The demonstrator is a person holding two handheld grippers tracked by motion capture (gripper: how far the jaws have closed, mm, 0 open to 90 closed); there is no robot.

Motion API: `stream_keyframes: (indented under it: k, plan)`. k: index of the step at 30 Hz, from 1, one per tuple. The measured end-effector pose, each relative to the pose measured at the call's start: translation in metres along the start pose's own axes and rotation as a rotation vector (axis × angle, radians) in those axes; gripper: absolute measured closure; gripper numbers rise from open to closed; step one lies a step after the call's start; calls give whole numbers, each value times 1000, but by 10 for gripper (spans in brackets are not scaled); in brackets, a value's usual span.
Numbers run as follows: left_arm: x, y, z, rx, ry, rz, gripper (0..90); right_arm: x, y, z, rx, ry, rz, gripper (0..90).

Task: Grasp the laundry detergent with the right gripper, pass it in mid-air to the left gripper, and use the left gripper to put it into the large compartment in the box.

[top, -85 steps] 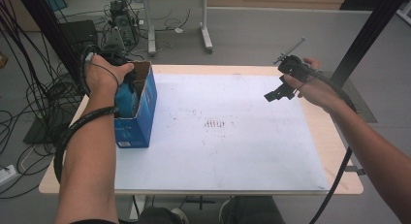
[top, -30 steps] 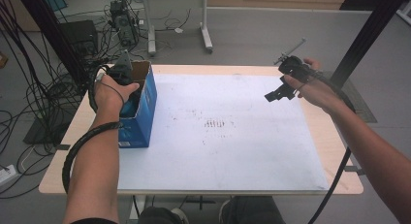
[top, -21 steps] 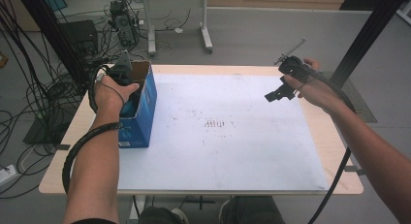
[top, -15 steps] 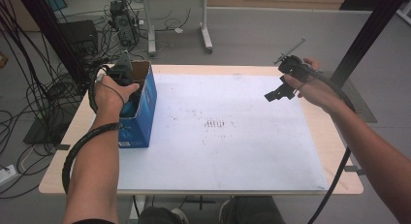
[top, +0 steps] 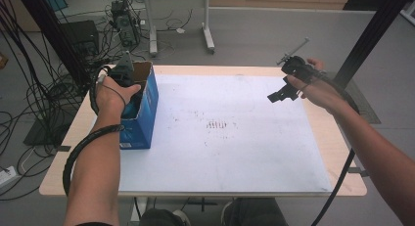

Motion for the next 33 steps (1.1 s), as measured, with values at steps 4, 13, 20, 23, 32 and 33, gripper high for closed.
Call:
stream_keyframes:
  k: [4,13,20,23,32,33]
  plan:
    - [0,0,0,-1,-1,0,367,0,-1,0,-1,0,0,3]
    - [0,0,1,-1,-1,-1,367,0,-2,0,-3,3,0,3]
    - [0,0,1,-3,1,-3,367,0,-2,1,-3,1,4,3]
    - [0,0,1,-4,0,-4,366,0,-2,1,-3,1,4,3]
    - [0,0,1,-3,0,-4,366,1,-2,0,-3,-1,4,3]
    - [0,0,1,-4,0,-5,366,1,-2,0,-3,-1,5,3]
Point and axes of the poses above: each handheld gripper's, and its own axes: y roughly forward along the jaws, x roughly out of its top, z roughly to its left, the point moved 2 cm from there along y, roughly forward along the jaws, and after that the axes turned 4 degrees about -y, right-handed, at the moved point
